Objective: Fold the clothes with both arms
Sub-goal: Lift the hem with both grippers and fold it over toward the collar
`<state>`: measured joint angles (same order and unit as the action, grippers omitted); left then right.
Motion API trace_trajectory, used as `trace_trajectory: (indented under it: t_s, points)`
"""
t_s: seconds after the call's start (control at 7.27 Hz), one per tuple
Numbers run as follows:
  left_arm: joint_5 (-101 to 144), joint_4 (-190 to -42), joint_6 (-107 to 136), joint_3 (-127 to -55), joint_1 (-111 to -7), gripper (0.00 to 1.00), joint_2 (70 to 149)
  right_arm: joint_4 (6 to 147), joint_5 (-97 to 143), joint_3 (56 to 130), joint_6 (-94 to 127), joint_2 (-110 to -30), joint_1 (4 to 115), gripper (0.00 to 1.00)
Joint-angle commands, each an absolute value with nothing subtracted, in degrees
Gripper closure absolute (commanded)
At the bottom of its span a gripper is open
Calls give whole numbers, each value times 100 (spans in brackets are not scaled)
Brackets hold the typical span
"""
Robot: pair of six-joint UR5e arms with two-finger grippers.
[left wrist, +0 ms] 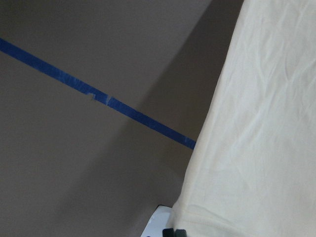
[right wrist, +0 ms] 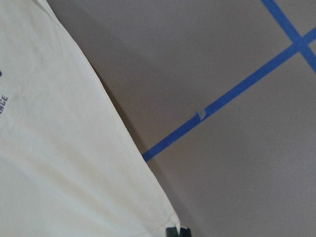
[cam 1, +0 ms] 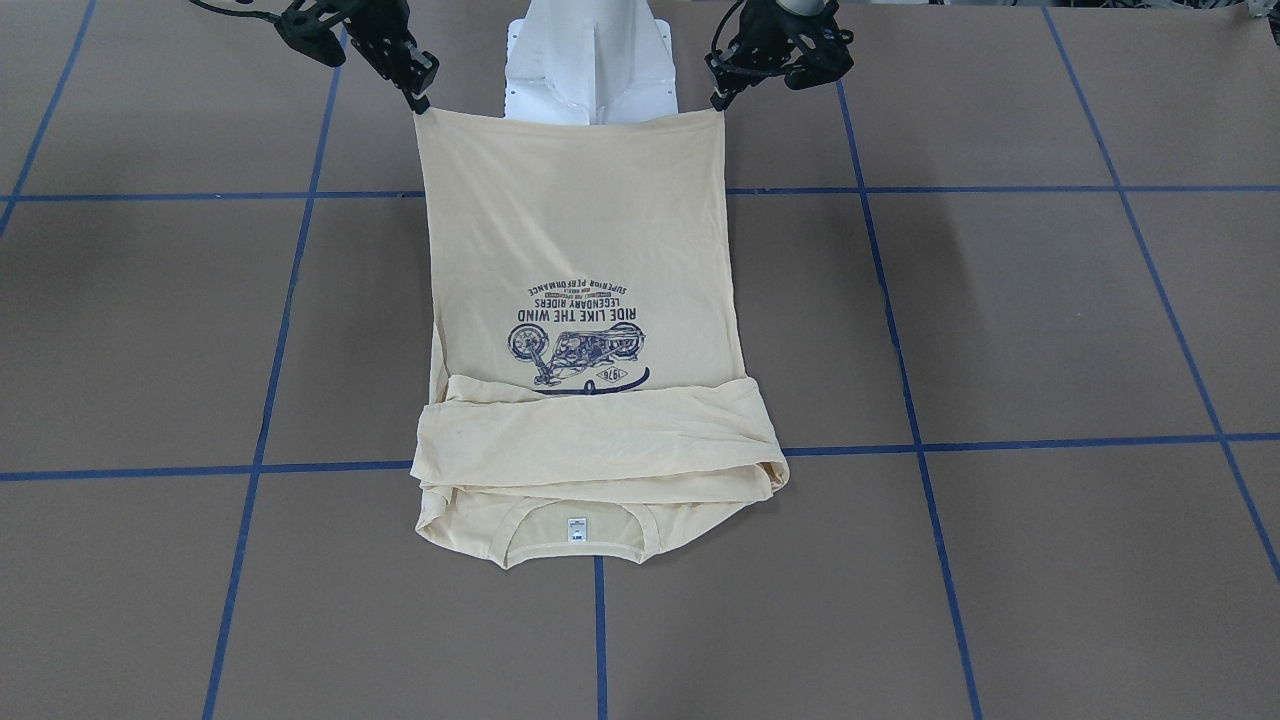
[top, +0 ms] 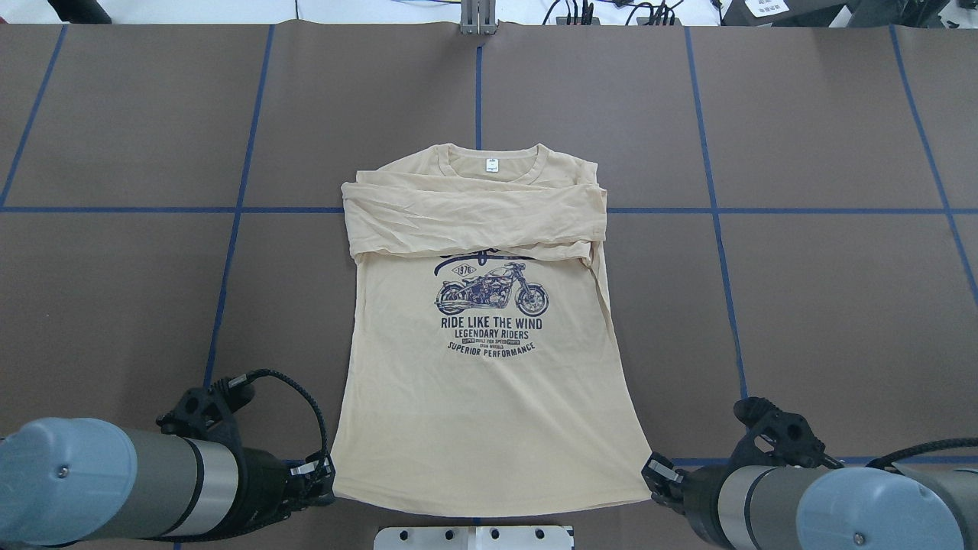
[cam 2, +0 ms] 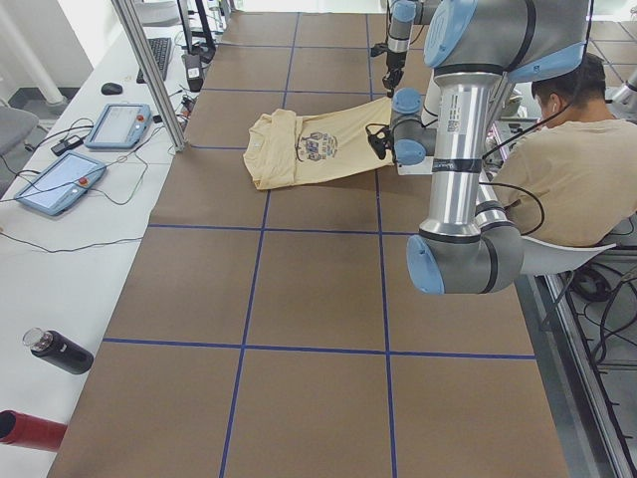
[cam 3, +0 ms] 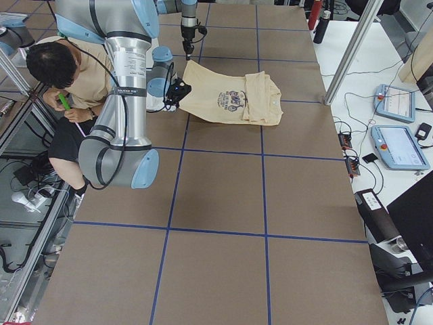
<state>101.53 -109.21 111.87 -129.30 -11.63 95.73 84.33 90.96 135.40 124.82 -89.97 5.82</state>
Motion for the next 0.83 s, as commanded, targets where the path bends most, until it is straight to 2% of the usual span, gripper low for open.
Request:
trace_trajectory:
  t_s: [0.0, 0.28, 0.69]
  points:
    - [10195, -10951, 10495, -12633, -1939, 100, 9790, 8648, 9909, 13002, 11678, -8346, 1768, 100]
    - [10239, -10916, 9611, -12445, -2686, 100, 10159, 9227, 10257, 12675, 11436, -7675, 2231, 100]
    - [10810, -10960, 9127, -11911, -3434, 100, 10439, 9413, 10361, 12280, 10471, -7497, 3150, 100]
